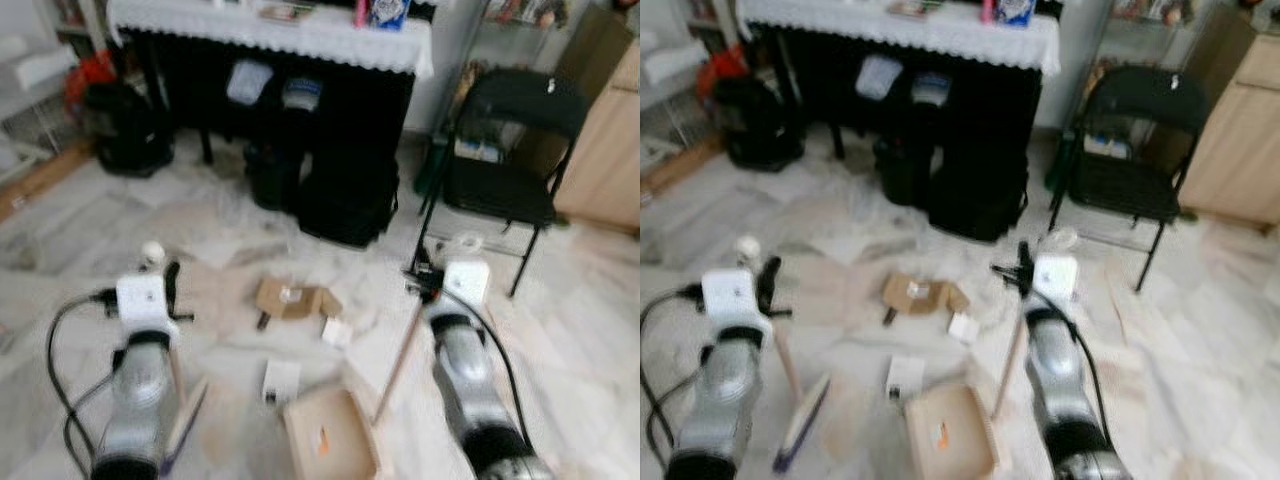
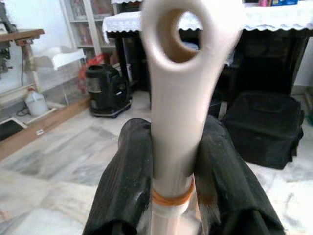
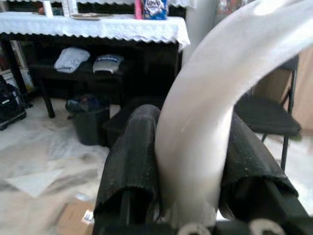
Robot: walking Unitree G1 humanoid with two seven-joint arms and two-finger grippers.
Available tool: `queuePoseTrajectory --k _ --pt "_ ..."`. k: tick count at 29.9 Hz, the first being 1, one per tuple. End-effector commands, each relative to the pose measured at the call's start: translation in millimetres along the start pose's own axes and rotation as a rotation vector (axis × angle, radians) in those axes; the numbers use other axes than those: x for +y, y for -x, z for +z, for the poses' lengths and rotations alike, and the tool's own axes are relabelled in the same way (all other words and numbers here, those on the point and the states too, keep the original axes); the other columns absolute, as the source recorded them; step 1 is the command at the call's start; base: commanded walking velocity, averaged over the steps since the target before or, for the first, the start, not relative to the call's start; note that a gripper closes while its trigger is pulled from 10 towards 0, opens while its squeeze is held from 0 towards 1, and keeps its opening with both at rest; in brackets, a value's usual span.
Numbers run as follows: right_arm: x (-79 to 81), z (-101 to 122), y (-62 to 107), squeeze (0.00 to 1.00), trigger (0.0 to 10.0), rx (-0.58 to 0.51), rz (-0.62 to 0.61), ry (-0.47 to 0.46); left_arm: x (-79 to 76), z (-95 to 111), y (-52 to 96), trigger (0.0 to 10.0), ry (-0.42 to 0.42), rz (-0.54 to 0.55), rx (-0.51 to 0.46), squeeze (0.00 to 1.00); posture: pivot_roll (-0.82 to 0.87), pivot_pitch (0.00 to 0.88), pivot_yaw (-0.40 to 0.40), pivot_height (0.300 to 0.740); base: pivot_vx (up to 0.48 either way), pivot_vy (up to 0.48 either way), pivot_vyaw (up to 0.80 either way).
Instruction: Sweep floor
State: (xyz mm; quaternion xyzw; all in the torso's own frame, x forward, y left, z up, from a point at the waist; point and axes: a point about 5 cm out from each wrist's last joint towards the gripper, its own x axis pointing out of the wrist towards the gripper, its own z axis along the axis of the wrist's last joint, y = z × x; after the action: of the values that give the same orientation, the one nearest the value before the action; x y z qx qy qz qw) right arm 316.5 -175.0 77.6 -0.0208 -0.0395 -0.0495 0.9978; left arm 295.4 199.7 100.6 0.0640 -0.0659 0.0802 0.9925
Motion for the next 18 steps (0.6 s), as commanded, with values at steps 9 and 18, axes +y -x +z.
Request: queuePoseTrajectory --k 9,18 --pt "7.7 15.5 -8.4 0.00 10.0 -0.067 0.022 -0.009 4.5 10.8 -5.3 10.0 0.000 0.010 -0.053 0.00 0.12 0.000 -0.055 0.740 0.328 0.000 0.00" --pt "6.8 15.6 -8.0 0.00 10.0 -0.072 0.022 -0.006 3.1 10.5 -5.5 10.0 0.002 0.006 -0.052 0.00 0.11 0.000 -0.056 0.740 0.327 0.000 0.00"
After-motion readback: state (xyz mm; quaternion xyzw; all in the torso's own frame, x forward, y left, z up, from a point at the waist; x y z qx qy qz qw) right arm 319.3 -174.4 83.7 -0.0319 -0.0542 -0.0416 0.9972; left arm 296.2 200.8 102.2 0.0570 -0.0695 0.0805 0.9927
